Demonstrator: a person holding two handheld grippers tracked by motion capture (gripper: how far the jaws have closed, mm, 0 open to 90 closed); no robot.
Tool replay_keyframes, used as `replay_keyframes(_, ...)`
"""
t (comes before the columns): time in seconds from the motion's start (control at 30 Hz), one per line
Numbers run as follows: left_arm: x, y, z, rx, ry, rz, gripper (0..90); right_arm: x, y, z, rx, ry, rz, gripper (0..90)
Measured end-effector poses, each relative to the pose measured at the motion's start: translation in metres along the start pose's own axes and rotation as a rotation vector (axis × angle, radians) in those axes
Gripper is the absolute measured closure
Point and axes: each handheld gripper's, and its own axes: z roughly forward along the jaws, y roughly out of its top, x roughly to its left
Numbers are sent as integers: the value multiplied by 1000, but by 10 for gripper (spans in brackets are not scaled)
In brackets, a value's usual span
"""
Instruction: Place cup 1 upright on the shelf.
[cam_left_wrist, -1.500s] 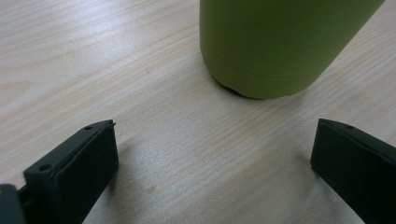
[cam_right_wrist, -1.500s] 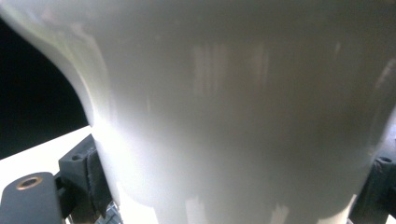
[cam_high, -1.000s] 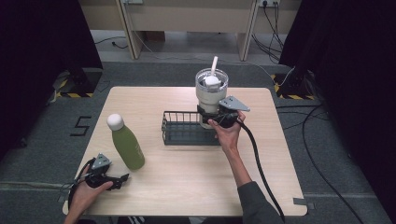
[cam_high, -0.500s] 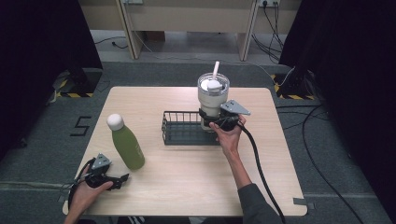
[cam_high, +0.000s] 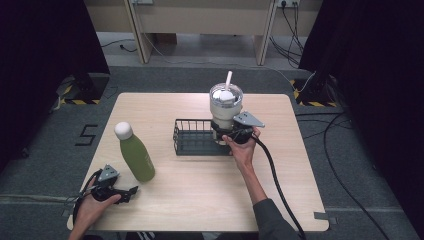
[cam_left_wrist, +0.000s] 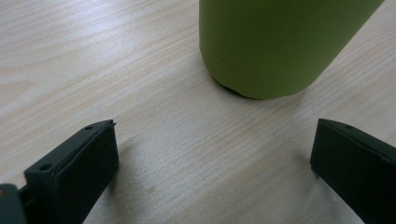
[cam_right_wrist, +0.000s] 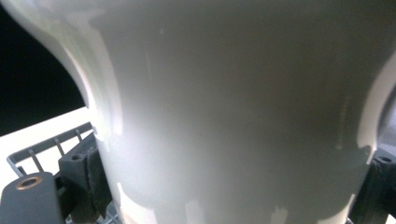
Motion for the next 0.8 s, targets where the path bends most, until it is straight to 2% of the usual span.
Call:
replay_keyframes(0.07, 0, 0, 0, 1, 0, 0, 3, 0, -5, 2, 13, 4, -2, 104)
replay_keyframes(0.4, 0, 0, 0, 0, 1, 1, 5, 3, -10, 0, 3, -5, -46, 103)
replay_keyframes(0.73, 0, 0, 0, 0, 1, 2, 5, 1, -7, -2, 33, 12, -42, 96)
replay_keyframes(0.8, 0, 0, 0, 0, 1, 2, 6, 3, -6, -3, 45, 1, -41, 95)
